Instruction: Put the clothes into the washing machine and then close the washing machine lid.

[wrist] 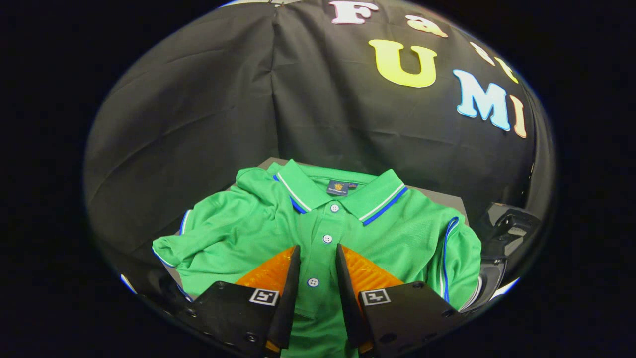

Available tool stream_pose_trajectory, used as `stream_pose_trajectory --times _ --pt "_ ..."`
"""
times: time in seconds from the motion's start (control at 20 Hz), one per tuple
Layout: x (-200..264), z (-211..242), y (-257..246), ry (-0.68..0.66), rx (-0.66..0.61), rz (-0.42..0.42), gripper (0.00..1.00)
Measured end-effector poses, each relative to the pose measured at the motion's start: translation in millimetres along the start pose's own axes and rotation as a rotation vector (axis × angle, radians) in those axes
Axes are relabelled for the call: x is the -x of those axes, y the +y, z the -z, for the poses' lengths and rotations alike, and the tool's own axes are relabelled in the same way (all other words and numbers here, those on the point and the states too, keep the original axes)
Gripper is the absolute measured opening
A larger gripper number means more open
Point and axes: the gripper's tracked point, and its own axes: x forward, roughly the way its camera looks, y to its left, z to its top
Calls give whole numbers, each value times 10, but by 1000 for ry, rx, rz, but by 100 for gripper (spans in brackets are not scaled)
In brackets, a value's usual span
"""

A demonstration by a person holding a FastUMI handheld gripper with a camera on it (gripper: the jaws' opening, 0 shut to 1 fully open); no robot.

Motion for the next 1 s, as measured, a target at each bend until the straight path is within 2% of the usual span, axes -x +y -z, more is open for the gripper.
stream_pose_trajectory --times 0.25,0.35,0.5,0.6,1.0 --pt "8 -39 -10 21 18 1 46" --pt "-3 -28 10 17 -3 7 8" --pt "-4 -42 -3 15 49 13 8" --pt "6 -58 15 -10 93 9 2" --pt "96 -105 7 -56 136 -24 1"
